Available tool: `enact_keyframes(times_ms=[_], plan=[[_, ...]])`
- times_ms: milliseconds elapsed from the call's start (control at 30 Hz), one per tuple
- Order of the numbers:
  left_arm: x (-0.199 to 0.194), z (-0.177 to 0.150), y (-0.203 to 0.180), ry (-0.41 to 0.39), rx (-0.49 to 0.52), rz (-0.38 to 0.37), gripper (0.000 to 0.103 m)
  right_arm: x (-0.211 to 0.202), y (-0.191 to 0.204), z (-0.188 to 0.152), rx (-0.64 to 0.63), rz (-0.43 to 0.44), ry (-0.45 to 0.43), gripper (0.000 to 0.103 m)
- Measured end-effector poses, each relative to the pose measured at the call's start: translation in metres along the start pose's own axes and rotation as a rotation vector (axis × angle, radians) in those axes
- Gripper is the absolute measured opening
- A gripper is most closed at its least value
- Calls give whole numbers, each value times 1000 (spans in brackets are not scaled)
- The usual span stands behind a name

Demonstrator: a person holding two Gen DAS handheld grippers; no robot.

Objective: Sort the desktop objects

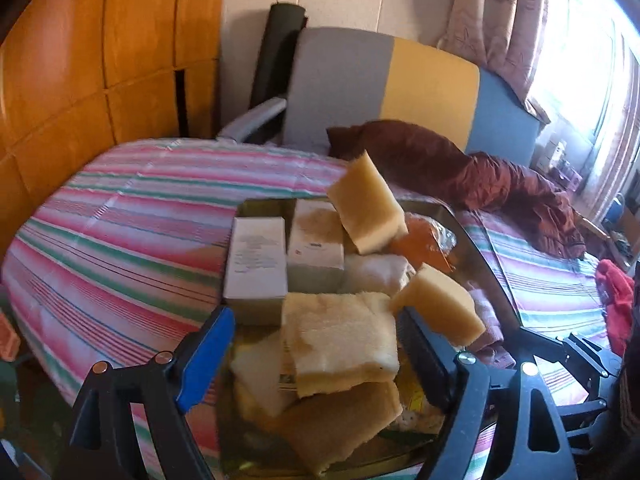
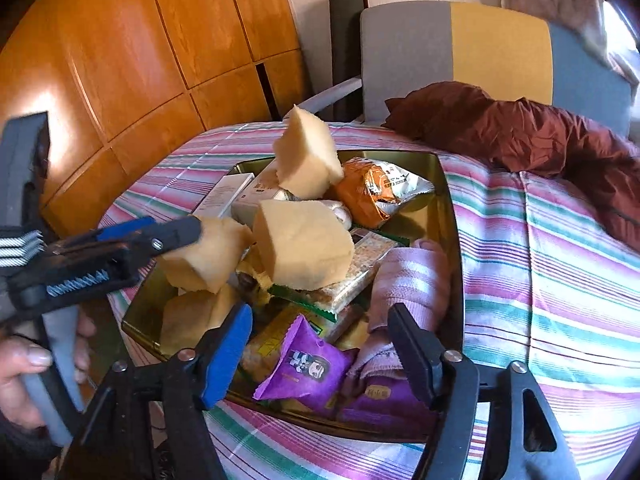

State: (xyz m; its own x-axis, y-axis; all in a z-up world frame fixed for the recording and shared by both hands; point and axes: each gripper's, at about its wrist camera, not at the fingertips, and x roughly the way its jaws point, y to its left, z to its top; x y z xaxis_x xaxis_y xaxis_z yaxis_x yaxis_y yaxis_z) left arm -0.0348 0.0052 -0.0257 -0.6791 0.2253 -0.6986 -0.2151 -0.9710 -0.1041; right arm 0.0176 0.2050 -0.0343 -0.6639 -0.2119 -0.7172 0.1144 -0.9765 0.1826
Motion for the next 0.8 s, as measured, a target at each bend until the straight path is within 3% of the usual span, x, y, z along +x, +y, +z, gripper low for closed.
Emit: enact_keyframes(times_ms=[400, 700, 800], plan=[[-45, 4, -12, -57, -25, 126, 84, -16, 34, -6, -104, -64, -60, 86], [-66, -5, -26, -97, -7, 239, 83, -24, 49, -19, -134, -68, -71, 86], [-65, -8, -28, -84, -12, 214, 83, -26, 48, -22, -123, -69, -73, 87]])
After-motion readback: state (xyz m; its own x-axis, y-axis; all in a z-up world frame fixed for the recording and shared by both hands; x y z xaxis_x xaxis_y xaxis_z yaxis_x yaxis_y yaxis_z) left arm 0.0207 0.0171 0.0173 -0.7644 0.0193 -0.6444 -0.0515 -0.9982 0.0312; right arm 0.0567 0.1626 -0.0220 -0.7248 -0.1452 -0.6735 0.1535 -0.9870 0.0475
